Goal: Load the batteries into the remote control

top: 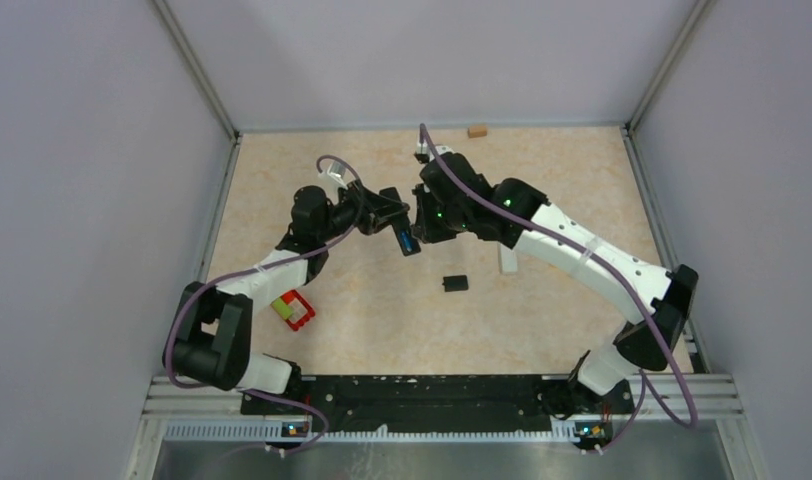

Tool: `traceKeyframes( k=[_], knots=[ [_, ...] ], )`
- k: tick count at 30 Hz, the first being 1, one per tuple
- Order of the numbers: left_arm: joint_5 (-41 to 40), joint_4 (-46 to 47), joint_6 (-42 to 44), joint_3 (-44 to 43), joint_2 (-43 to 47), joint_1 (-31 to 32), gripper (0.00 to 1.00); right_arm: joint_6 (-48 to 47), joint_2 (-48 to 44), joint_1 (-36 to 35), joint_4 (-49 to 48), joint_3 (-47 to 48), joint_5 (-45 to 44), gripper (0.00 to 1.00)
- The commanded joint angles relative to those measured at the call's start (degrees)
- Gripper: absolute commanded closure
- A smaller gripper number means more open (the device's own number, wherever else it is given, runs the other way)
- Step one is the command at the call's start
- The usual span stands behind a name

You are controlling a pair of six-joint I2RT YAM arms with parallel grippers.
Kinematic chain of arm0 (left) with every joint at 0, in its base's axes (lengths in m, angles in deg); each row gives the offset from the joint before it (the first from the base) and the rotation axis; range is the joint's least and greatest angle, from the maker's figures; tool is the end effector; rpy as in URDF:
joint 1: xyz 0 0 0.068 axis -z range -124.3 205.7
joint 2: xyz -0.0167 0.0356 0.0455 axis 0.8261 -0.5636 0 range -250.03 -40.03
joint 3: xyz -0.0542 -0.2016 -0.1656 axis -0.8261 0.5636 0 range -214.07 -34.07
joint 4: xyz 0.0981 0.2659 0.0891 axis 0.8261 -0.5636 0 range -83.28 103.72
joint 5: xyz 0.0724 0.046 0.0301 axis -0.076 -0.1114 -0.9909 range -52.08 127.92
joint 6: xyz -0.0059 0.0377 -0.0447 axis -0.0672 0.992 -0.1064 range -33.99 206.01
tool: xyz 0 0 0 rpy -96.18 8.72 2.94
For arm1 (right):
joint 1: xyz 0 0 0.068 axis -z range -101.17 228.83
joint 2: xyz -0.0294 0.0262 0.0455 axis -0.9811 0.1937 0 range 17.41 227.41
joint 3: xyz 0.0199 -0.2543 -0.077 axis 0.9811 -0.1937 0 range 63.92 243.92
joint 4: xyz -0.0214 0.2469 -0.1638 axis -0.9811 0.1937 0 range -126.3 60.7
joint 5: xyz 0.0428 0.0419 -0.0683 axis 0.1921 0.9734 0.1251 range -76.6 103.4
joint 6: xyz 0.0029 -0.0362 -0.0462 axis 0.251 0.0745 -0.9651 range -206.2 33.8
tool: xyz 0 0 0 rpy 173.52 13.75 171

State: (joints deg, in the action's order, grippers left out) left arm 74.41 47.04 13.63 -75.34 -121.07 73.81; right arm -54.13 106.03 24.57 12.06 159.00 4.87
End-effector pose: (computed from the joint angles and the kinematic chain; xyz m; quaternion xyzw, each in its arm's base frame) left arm 0.3182 -0.1308 0.2209 -0.1374 0.7254 -0.6137 0.2798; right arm 0.2237 0.3003 0.3847 -0.1455 0.8995 0.2285 0.3428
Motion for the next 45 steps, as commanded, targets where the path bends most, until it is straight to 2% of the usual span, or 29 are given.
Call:
traceKeyframes(
  k=[1, 13, 17, 20, 25, 29, 32, 36, 38, 45],
  knots=[
    [-2.94, 8.83, -4.18, 1.02, -0.21, 0.08, 1.00, 0.85, 2.40, -0.15, 4.65, 3.69, -0.35, 1.00],
    [-1.08, 12.11, -5.92, 1.95, -1.49, -0.01, 1.00, 1.40, 6.60, -0.18, 3.86, 4.97, -1.52, 1.00],
    [-0.84, 13.35, -6.89, 2.31, -1.67, 0.00, 1.00, 1.47, 7.40, -0.14, 4.17, 5.26, -1.59, 0.95],
    [-0.73, 13.94, -7.39, 2.49, -1.91, 0.00, 1.00, 1.71, 7.79, -0.21, 4.25, 5.36, -1.89, 0.87],
    [-0.91, 13.68, -7.32, 2.57, -2.25, -0.24, 1.00, 3.12, 5.94, -0.09, 2.93, 4.76, -2.33, 0.67],
    [-0.98, 13.77, -7.87, 2.58, -2.78, -0.44, 1.00, 4.55, 2.72, 0.20, -0.15, 2.41, -1.72, 0.56],
    [-0.95, 14.14, -9.27, 2.53, -3.14, -0.53, 1.00, 6.24, -1.44, 0.96, -5.56, -2.57, -0.73, 0.46],
    [-0.18, 14.58, -14.84, 2.13, -3.77, -0.62, 1.00, 9.77, -9.83, 2.03, -15.66, -12.67, -0.65, 0.26],
    [0.99, 15.02, -19.57, 1.79, -4.07, -0.62, 1.00, 12.32, -14.39, 2.41, -21.63, -18.50, -1.22, 0.22],
    [3.31, 14.62, -33.19, 0.90, -1.97, -0.62, 1.00, 20.74, -26.80, 2.75, -38.56, -33.15, -3.20, 0.18]
  ],
)
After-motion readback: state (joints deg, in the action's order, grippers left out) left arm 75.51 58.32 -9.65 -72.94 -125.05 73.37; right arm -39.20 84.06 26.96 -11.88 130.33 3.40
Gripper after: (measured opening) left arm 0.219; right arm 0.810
